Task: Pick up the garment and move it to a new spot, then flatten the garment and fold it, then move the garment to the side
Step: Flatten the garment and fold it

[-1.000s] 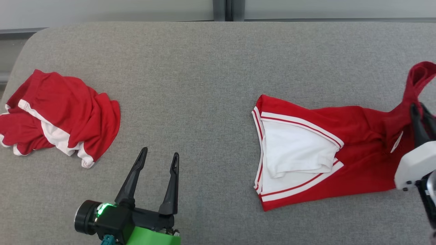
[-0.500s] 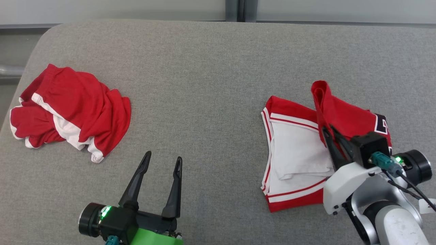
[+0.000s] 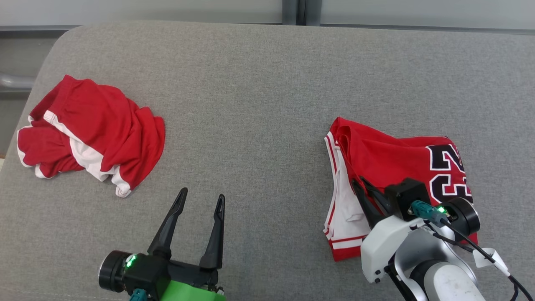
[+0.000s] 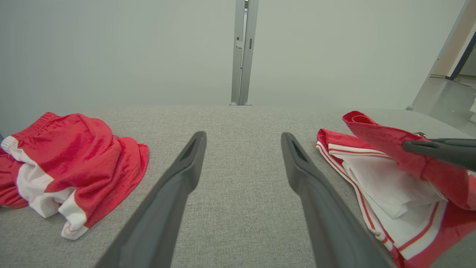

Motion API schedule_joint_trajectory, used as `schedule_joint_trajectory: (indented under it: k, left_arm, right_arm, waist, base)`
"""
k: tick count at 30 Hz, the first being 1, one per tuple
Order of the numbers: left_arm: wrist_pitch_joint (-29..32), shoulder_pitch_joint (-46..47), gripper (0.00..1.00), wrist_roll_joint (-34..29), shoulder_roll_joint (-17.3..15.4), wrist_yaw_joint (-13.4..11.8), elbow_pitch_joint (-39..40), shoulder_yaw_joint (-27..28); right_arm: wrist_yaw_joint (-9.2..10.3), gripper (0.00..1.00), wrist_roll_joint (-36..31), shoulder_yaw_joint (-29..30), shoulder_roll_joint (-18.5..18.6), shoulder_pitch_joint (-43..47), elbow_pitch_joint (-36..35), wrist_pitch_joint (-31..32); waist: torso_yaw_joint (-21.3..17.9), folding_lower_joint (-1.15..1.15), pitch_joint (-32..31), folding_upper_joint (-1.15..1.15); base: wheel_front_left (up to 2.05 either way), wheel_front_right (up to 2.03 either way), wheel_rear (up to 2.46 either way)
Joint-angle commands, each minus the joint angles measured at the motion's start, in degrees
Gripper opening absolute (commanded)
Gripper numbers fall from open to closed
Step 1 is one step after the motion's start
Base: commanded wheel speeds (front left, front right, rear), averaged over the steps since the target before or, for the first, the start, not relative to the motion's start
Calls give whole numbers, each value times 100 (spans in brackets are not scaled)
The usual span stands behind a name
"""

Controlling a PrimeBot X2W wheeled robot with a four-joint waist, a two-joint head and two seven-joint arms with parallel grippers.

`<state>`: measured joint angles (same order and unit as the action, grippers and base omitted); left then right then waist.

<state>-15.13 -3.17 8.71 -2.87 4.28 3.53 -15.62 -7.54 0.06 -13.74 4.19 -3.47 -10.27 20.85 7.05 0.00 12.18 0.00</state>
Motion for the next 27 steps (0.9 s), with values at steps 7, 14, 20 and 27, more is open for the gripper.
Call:
schedule_joint_trajectory:
  k: [7, 14, 20, 27]
  left_arm:
    - [0, -21, 100, 45, -6, -19, -63, 17]
    - [0, -93, 100, 65, -6, -80, 27, 56]
    - [0, -150, 100, 173, -6, -234, 146, 191]
    - [0, -326, 100, 295, -6, -429, 240, 383]
  right_arm:
    - [11, 100, 57, 34, -41, -47, -193, -44]
    - [11, 100, 165, 611, 304, 34, -739, -687]
    - [7, 100, 574, 1389, 475, 118, -30, -2004]
    - [11, 100, 814, 1425, 692, 170, 1433, -3451]
  waist:
    - [-41, 0, -67, 0]
    - [-183, 0, -229, 0]
    - [-347, 0, -421, 0]
    - [-590, 0, -719, 0]
  base:
    - [0, 0, 0]
    - [0, 0, 0]
    - [0, 0, 0]
    - [0, 0, 0]
